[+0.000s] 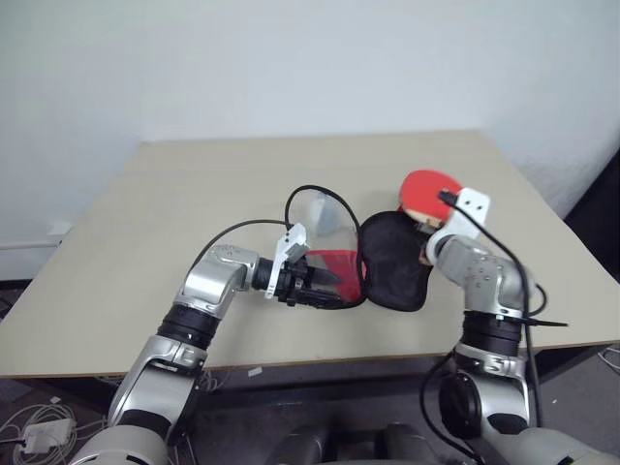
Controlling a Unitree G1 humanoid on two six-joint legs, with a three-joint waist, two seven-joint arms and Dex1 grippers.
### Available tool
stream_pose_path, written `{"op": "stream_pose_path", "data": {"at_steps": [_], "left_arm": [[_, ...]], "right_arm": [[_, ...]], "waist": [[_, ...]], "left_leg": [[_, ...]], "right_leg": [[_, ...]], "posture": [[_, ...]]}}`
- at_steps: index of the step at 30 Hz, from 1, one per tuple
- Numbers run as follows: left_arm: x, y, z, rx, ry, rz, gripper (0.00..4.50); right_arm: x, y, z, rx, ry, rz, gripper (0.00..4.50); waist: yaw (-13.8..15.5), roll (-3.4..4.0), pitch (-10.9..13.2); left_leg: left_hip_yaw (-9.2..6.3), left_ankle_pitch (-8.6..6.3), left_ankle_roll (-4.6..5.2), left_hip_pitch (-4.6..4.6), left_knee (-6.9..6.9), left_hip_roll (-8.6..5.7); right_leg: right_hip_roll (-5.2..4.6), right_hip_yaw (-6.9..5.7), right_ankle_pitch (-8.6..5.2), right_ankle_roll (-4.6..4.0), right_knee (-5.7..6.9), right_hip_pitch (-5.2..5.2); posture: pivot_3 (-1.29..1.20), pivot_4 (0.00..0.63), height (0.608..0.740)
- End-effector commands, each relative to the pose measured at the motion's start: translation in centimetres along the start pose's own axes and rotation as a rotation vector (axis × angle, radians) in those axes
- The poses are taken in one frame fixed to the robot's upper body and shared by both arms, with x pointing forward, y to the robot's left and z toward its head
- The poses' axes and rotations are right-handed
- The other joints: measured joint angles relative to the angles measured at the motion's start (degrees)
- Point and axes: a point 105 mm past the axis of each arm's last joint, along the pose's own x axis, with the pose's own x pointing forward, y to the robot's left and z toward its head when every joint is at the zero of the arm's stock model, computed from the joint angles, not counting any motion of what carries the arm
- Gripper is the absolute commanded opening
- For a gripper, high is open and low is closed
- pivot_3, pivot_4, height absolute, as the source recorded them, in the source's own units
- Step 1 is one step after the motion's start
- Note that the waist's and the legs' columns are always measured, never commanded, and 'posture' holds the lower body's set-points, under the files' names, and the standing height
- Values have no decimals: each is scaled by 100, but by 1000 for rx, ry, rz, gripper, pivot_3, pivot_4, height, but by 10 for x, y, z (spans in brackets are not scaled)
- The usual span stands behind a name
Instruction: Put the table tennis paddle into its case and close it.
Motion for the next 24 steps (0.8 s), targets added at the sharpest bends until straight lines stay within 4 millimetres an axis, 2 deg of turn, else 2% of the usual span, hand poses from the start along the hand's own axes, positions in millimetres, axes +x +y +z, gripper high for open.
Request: {"op": "stream_pose_path", "data": {"at_steps": [1,6,9,18,24], "left_arm": [[2,-4,17,61,-6,-19,3279],[-1,-3,14,55,1,-21,3279],[-1,-2,14,54,2,-22,3279],[0,-2,16,57,16,-33,3279],[3,-2,17,55,21,-39,3279]], "right_arm": [[-1,17,11,11,-62,16,1147],[1,29,-14,-1,8,45,1147],[-1,37,-21,-17,20,63,1147],[-8,52,-22,-77,14,106,1147],[-18,62,-15,-74,4,141,1147]], "waist": [[-3,0,0],[-6,1,0],[-62,1,0],[-188,1,0],[-226,1,0]], "left_leg": [[0,5,-7,-3,-1,-1],[-4,11,-16,-5,-5,-1],[-5,12,-17,-5,-8,-1],[-11,19,-29,-5,-21,-1],[-14,19,-28,-5,-22,-1]], "right_leg": [[0,0,0,0,1,-4],[2,-2,0,0,4,-9],[2,-3,0,0,5,-10],[3,-3,-1,-2,5,-16],[3,-3,-1,-2,5,-16]], "posture": [[0,0,740],[0,0,740],[0,0,740],[0,0,740],[0,0,740]]}}
